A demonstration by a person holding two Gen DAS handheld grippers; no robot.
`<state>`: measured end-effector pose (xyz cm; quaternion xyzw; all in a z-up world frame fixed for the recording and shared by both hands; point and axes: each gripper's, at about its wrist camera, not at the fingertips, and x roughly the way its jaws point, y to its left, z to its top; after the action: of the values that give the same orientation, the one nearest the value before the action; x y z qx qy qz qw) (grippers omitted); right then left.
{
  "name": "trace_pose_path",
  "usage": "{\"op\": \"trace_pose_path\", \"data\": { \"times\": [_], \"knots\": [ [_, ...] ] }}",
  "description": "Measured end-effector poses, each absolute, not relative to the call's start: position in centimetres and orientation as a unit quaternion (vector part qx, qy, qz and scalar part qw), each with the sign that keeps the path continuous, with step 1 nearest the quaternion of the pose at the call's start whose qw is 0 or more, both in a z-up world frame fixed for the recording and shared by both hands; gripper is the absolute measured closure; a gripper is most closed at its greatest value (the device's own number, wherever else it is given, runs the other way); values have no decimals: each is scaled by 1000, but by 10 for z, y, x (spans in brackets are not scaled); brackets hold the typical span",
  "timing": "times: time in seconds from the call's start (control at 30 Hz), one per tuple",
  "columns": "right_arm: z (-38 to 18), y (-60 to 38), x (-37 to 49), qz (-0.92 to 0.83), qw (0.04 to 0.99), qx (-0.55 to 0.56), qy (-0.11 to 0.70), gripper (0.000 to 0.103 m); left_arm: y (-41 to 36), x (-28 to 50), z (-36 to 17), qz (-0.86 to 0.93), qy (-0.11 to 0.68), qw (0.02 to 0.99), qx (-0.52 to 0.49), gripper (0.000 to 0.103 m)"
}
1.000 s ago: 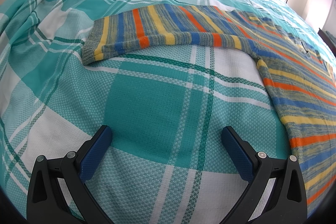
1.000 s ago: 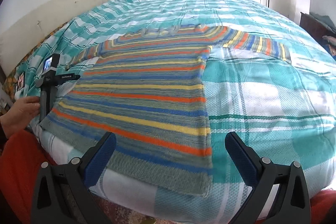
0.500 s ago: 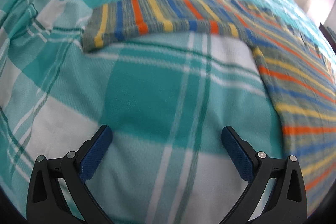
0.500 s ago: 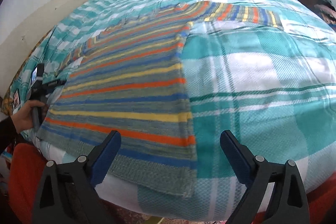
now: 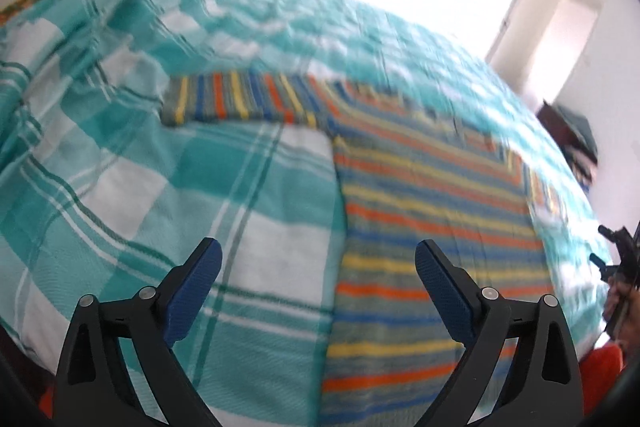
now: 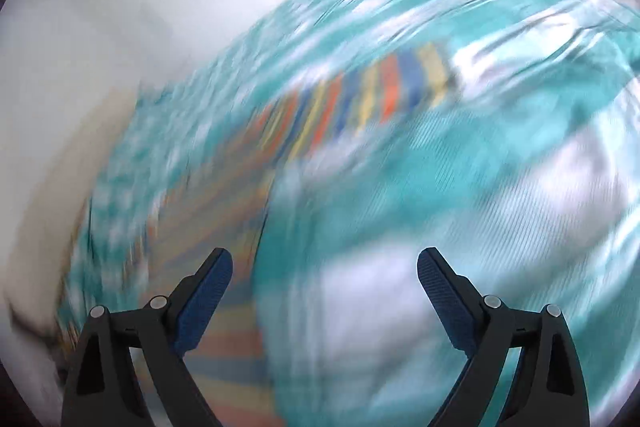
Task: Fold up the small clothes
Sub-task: 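Move the right gripper to the sweater's other side and grasp its edge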
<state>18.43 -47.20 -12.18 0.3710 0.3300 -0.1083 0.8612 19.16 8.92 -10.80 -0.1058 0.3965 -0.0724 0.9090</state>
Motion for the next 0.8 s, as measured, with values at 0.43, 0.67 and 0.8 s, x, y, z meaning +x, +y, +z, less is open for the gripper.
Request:
{"op": "trace_pose_path", "data": {
  "times": [0.43,0.67,0.8],
  "knots": [
    [-188,-608,301,-136,805,445,369,46,128,192,-163,33,413,900,-133,5],
    [-164,-594,312,-148,826,382,387,96,125,192,-170,17,419,898,-134,5],
    [-83,-544,329,-100,878,305,355,96,131,191,-171,12,417,896,-151,5]
  ]
}}
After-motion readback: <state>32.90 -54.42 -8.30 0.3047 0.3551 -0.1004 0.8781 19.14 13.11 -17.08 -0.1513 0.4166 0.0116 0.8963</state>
